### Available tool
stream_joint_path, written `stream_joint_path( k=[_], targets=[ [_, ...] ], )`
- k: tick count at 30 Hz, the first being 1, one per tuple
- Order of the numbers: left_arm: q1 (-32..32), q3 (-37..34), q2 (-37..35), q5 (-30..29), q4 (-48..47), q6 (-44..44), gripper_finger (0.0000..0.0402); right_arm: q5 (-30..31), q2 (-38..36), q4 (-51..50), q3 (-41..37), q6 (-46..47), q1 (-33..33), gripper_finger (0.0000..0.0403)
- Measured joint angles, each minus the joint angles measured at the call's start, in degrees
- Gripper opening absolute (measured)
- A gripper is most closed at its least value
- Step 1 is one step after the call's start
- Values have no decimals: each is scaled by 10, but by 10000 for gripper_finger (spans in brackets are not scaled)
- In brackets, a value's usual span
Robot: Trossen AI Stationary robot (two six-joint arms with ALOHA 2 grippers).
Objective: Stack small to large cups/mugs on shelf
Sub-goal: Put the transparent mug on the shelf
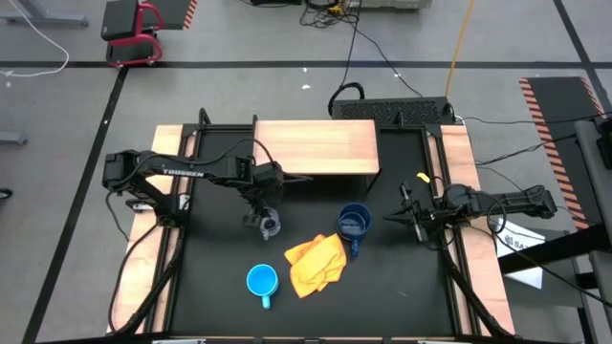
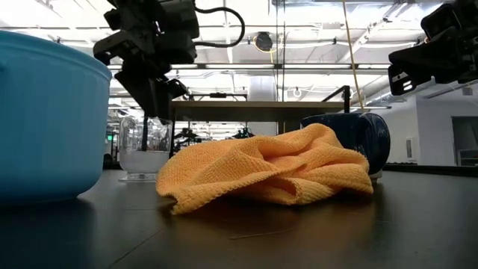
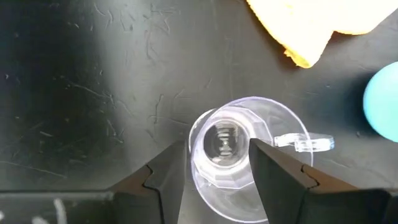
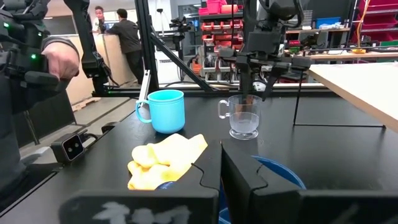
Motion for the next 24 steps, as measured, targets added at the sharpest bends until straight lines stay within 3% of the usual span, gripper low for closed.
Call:
stream_joint_path(
  k=[5,20,24],
  targets=[
    [0,-19,7,-25,7,3,177,0,0,0,0,0,0,0],
    [5,-25,11,-28,25,11,177,0,0,0,0,0,0,0],
    [5,-25,11,-28,29,11,156,0,0,1,0,0,0,0]
  ],
)
